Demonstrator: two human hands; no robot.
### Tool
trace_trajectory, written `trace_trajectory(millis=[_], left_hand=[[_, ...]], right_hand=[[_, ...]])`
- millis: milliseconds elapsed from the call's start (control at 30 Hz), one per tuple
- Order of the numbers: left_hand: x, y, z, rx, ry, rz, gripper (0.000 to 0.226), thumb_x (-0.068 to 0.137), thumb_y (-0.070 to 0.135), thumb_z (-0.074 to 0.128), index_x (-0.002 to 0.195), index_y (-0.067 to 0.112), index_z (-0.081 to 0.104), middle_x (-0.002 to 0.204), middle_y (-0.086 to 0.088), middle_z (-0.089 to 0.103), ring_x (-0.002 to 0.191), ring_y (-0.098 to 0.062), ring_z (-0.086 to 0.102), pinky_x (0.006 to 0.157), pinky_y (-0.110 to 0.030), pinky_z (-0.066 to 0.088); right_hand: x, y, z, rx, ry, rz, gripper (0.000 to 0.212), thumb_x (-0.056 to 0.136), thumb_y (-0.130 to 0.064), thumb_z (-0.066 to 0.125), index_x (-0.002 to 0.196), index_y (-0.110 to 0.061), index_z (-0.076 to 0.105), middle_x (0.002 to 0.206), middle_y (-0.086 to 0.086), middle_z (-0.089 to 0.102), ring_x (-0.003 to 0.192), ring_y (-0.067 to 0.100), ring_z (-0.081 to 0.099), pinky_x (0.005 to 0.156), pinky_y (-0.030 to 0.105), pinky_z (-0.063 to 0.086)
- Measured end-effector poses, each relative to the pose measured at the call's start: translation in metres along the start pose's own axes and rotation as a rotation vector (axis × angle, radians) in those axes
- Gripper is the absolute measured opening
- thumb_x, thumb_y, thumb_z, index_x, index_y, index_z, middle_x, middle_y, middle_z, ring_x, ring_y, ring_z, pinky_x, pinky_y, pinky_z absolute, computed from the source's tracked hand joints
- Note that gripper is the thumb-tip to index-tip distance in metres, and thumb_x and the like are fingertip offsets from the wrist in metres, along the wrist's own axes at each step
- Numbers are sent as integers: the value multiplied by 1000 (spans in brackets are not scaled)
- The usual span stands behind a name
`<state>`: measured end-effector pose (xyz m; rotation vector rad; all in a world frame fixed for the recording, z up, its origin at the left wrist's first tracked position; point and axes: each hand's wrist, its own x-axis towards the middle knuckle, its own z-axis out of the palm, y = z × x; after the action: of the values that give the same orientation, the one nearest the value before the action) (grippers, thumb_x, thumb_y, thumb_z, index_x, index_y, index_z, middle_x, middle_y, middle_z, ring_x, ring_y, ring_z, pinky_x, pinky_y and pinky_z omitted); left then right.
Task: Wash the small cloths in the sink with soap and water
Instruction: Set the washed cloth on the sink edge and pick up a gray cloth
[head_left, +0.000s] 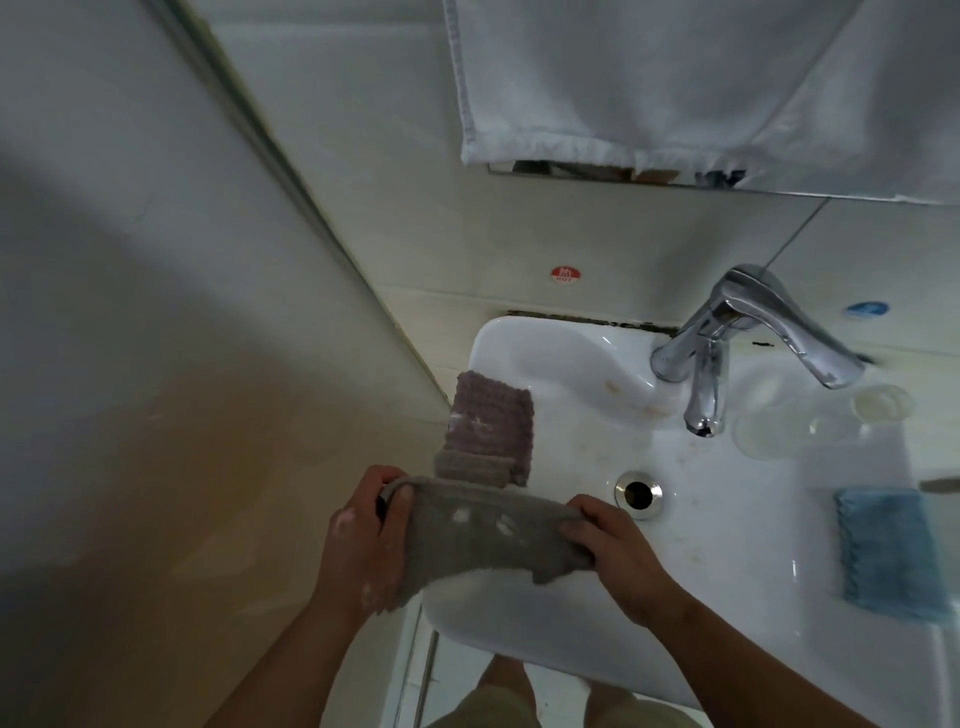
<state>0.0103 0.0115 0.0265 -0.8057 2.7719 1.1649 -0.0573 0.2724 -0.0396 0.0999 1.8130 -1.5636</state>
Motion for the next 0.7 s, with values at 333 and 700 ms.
trace_trajectory(millis=[333, 700], left_hand=[[-25, 48, 105, -75, -234, -52, 8, 105, 33, 44, 108, 37, 51, 90, 17, 59, 80, -2, 55, 64, -13, 39], [29, 59, 190, -77, -235, -56, 19, 104, 25, 49, 120, 21, 59, 103, -9, 67, 97, -30, 62, 75, -29, 40]], right_hand=[[-40, 32, -82, -233, 321, 109, 10, 101, -27, 56, 99, -27, 66, 96, -7, 69, 91, 12, 64, 79, 33, 52], [-21, 45, -153, -260, 346, 0, 65, 91, -4, 66, 137, -48, 53, 106, -16, 64, 87, 4, 65, 72, 12, 50]])
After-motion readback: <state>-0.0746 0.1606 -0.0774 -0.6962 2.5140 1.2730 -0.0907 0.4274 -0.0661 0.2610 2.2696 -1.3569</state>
